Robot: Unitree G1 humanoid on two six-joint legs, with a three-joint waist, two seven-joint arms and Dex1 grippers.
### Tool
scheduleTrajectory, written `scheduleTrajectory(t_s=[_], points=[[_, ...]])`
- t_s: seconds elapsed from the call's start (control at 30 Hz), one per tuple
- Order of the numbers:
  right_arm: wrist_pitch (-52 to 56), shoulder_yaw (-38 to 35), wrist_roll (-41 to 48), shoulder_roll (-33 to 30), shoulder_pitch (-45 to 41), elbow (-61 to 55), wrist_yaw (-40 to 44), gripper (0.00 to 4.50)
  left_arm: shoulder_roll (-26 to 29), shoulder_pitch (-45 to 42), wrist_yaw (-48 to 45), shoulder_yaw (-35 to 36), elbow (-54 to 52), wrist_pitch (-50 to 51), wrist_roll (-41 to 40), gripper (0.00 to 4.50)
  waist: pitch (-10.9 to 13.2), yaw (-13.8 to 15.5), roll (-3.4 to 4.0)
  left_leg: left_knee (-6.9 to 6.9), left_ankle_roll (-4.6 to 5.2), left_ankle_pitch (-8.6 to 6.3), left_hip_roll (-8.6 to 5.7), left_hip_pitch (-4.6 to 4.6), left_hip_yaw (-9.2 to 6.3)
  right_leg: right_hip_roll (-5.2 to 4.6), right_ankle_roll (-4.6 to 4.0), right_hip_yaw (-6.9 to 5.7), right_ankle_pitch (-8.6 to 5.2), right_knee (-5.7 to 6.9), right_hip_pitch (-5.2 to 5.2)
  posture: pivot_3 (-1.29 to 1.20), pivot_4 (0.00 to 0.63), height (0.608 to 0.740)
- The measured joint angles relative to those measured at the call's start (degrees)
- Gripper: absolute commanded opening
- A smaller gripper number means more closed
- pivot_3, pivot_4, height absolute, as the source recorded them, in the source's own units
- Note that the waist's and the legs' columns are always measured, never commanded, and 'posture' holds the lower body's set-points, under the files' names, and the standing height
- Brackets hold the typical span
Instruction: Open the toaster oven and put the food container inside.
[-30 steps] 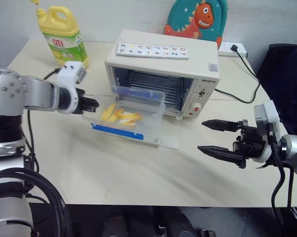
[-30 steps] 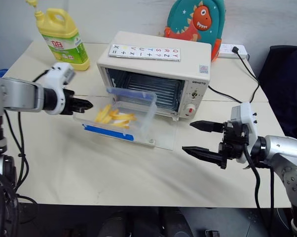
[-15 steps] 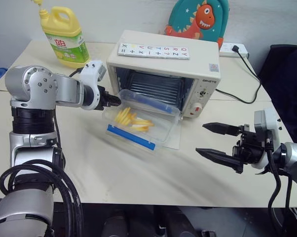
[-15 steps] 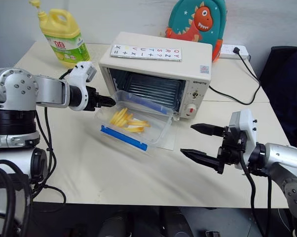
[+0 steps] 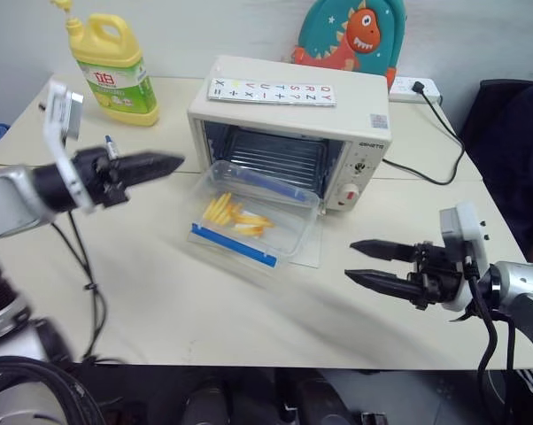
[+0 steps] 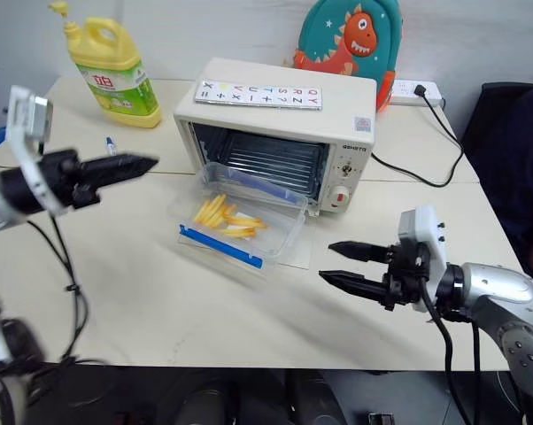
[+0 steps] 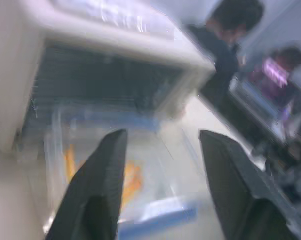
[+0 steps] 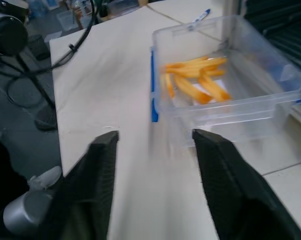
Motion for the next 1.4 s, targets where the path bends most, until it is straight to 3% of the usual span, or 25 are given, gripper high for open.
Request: scheduleTrajectory(t_s=[0.07,0.13,0.17,0.3,0.53,0.7,0.97,1.23,1.4], points=[[-0.14,4.24,-1.48,1.86,-1.59,0.23,-0.43,0.74,5.32,6.48,-9.05,-6.48,-0.97,-9.33,6.18,0.65,0.0,-0.05,0.01,-0.01,0.04,-0.01,0.0,-0.01,-0.05,-0.04,-0.1,-0.05,-0.02,-0.04,0.03,0.0,0.15,0.74],[-0.32,8.13,-2.81,3.18,-2.77,0.94,-0.15,0.08,7.32,8.9,-15.2,-11.6,-1.25,-16.55,10.58,0.02,0.01,0.48,0.01,-0.01,0.48,-0.25,-0.03,-0.11,-0.11,-0.09,-0.14,-0.11,-0.04,-0.1,0.01,0.0,0.15,0.74],[-0.71,9.51,-3.83,3.26,-2.96,1.17,0.39,0.04,7.96,9.29,-17.3,-13.41,-1.34,-19.63,12.4,0.01,0.01,0.77,0.02,-0.01,0.57,-0.31,-0.03,-0.14,-0.09,-0.11,-0.14,-0.11,-0.04,-0.14,0.01,0.0,0.15,0.74],[-5.66,17.04,-10.81,8.07,-5.07,7.15,2.26,0.04,7.19,6.55,-20.57,-20.31,0.66,-30.34,20.96,0.01,-0.01,1.24,-0.01,0.01,0.76,-0.42,-0.03,-0.19,0.0,-0.07,-0.1,-0.08,-0.03,-0.21,-0.02,0.0,0.15,0.74],[-7.74,23.81,-20.03,18.96,-15.32,15.92,-3.83,0.04,-0.75,-3.26,-20.56,-27.94,6.38,-34.66,27.61,0.01,-0.01,1.04,0.0,0.16,0.75,-0.42,0.01,-0.35,0.09,0.07,0.02,0.01,0.03,0.03,-0.3,0.0,0.15,0.74],[-9.45,23.63,-26.83,23.61,-18.66,22.5,-11.51,0.04,-7.96,-7.49,-17.76,-29.56,13.68,-37.75,32.07,0.01,-0.01,1.25,0.01,0.23,0.68,-0.36,0.02,-0.48,0.16,0.07,0.01,0.05,0.03,0.16,-0.5,0.0,0.15,0.74],[-13.04,21.28,-31.46,26.44,-22.68,28.11,-15.81,0.04,-23.29,-15.02,-2.58,-28.39,25.57,-42.46,38.66,0.01,-0.01,1.3,0.0,0.32,0.62,-0.32,0.02,-0.59,0.19,0.05,0.07,0.07,0.06,0.3,-0.64,0.0,0.15,0.74],[-20.59,20.5,-37.23,31.09,-30.41,41.97,-21.1,0.04,-31.94,-17.53,3.68,-26.8,28.82,-44.96,40.36,0.01,-0.02,0.73,0.02,0.38,0.4,-0.04,-0.05,-0.59,0.33,0.0,0.07,0.16,0.07,0.68,-0.8,0.0,0.15,0.74],[-25.41,19.2,-39.45,33.55,-33.91,49.15,-24.11,0.04,-32.8,-18.3,4.86,-26.65,30.85,-46.66,41.39,0.01,-0.02,0.27,0.02,0.33,0.28,0.03,-0.04,-0.6,0.33,0.0,0.08,0.18,0.07,0.72,-0.83,0.0,0.15,0.74]])
